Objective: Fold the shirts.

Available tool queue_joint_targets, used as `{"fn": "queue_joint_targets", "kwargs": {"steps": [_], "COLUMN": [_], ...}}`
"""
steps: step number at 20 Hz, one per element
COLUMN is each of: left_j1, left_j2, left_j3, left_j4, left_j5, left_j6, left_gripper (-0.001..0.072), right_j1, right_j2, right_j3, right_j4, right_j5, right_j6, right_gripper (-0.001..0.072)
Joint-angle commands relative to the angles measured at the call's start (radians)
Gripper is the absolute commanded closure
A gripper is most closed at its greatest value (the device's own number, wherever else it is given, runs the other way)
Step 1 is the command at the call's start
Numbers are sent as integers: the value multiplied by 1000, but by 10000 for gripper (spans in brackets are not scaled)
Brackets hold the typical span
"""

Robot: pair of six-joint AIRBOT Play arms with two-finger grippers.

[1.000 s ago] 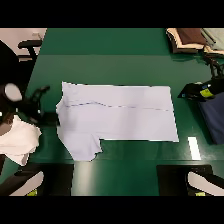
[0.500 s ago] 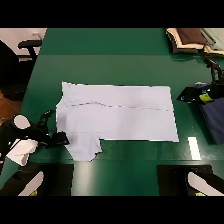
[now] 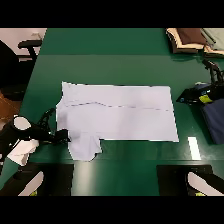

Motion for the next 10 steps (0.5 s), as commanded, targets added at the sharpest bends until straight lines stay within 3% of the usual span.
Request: {"fn": "queue_joint_targets", "kwargs": {"steps": [1, 7, 10], "left_j1": [0, 0, 1], "left_j2": [4, 4, 4], "left_j3": [45, 127, 141], "left_j4": [-12, -13, -14], "left_j5": [-72, -85, -72], "left_j6": [36, 68, 68], "left_gripper": [680, 679, 679], "right_j1": [-65, -397, -465], "right_j2": [8, 65, 8], "right_j3": [-72, -467, -579], "right_j4": [-9, 4, 116], "right_j5": [82, 47, -6], "right_j6": [-10, -27, -74], "right_gripper": [202, 197, 202]}}
